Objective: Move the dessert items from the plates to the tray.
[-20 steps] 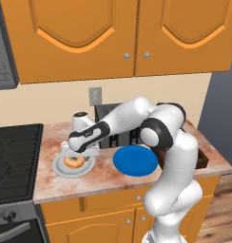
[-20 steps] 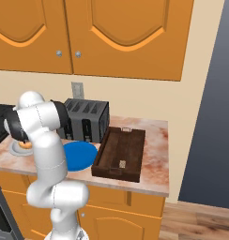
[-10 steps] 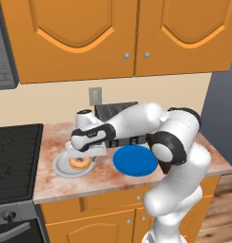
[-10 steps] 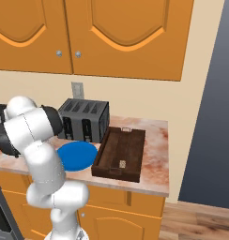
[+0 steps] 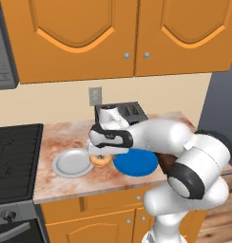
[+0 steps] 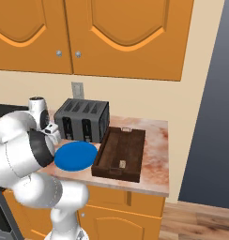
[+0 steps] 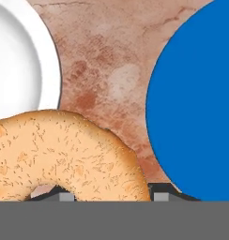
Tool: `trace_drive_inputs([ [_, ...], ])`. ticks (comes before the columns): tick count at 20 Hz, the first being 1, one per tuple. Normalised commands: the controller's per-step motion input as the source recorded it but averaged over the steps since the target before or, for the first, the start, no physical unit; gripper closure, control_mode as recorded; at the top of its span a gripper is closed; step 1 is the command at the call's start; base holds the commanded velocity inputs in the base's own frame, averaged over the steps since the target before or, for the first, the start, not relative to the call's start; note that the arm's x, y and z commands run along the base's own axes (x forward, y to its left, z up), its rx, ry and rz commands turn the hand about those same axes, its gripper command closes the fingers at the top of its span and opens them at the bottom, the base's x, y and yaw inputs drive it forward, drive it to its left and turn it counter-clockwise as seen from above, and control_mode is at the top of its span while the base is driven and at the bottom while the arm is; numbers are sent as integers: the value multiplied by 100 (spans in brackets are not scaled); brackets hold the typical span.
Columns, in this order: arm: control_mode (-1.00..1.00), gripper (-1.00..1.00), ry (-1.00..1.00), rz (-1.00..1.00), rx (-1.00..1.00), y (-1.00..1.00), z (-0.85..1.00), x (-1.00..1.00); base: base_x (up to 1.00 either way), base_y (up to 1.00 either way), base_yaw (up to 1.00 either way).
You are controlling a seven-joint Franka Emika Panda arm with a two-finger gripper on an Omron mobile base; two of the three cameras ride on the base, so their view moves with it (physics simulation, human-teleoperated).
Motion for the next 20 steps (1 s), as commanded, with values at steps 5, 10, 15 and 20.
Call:
trace_drive_inputs([
  [5, -100, 100, 0, 0, 2, -85, 29, -11, 0, 0, 0],
  [10, -100, 100, 3, 0, 2, -88, 34, 0, 0, 0, 0],
  [15, -100, 100, 5, -1, 0, -90, 29, 0, 0, 0, 0],
  [20, -100, 100, 4, -2, 0, -86, 26, 0, 0, 0, 0],
])
